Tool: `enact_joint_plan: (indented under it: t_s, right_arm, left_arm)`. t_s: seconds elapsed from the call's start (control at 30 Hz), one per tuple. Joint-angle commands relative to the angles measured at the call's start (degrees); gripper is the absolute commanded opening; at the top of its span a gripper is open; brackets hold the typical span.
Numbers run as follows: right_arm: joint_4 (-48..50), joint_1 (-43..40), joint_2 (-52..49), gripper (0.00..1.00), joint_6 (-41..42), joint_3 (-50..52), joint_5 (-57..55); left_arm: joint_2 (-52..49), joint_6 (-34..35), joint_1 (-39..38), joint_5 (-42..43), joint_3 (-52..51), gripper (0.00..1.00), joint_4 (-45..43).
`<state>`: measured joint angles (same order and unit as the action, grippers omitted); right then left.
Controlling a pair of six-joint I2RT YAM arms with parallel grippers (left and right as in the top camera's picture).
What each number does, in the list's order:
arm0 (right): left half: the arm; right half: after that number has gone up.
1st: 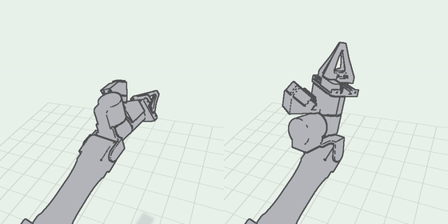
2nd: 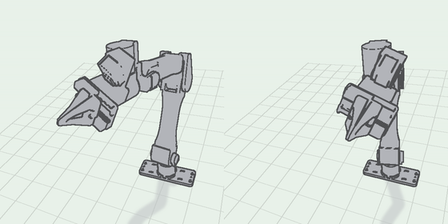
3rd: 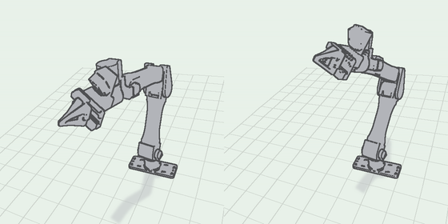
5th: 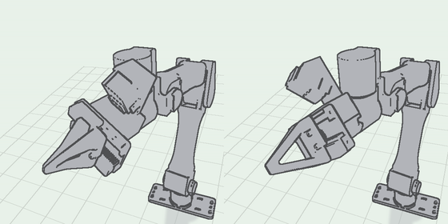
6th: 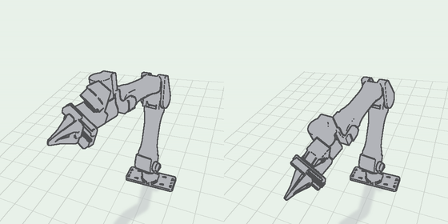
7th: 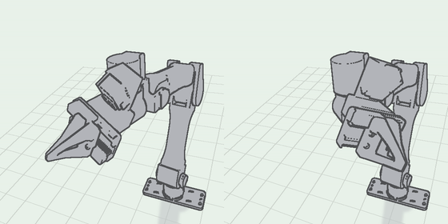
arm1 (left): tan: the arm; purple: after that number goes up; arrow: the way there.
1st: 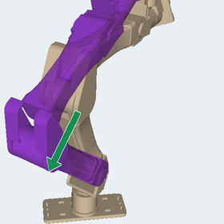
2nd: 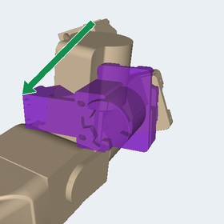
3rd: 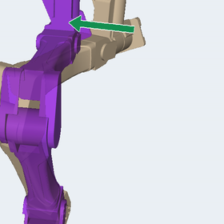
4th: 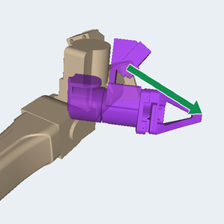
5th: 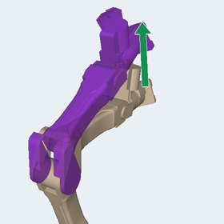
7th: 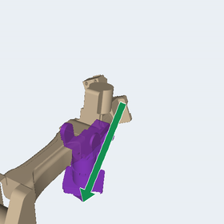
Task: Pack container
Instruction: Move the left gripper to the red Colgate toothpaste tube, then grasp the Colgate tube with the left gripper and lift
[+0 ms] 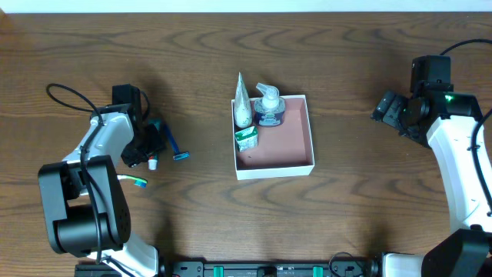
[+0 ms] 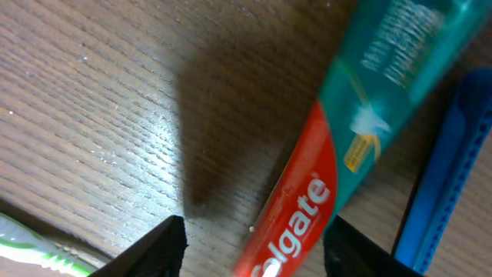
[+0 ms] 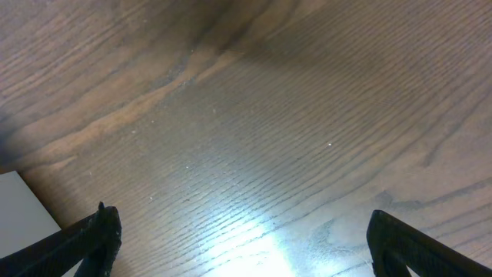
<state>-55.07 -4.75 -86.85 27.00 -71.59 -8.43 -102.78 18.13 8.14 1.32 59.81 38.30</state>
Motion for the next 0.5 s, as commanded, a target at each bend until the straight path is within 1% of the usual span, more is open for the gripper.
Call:
enact_joint_plan:
  t_s: [0.0,0.07,0.1,0.13,0.2,0.47]
  right_arm:
    - [0.0,-0.4,-0.3,0.99,0.8,-0.7,-0.3]
    - [0.0,-0.4,-0.3,0.99,0.8,-0.7,-0.3]
    - [0.0,-0.4,-0.3,0.99,0.8,-0.7,-0.3]
    - [0.0,-0.4,-0.3,0.99,0.8,-0.7,-0.3]
    - [0.0,-0.4,-0.3,0.99,0.8,-0.7,-0.3]
    - [0.0,-0.4,-0.3,0.99,0.8,-0.7,-0.3]
  left_arm:
    - [-0.4,-0.5,0.2,-0.5,0.4,0.48,-0.5]
    - [-0.4,-0.5,0.2,-0.5,0.4,0.39,-0.9]
    - [-0.4,-0.5,0.2,-0.5,0.4,0.33,-1.2]
    - [-0.4,-0.5,0.2,-0.5,0.4,0.24,-1.5]
    - [-0.4,-0.5,0.2,-0.5,0.4,0.12,-2.2]
    - [-0.4,-0.5,0.1,-0.4,0.4,0.11,-2.1]
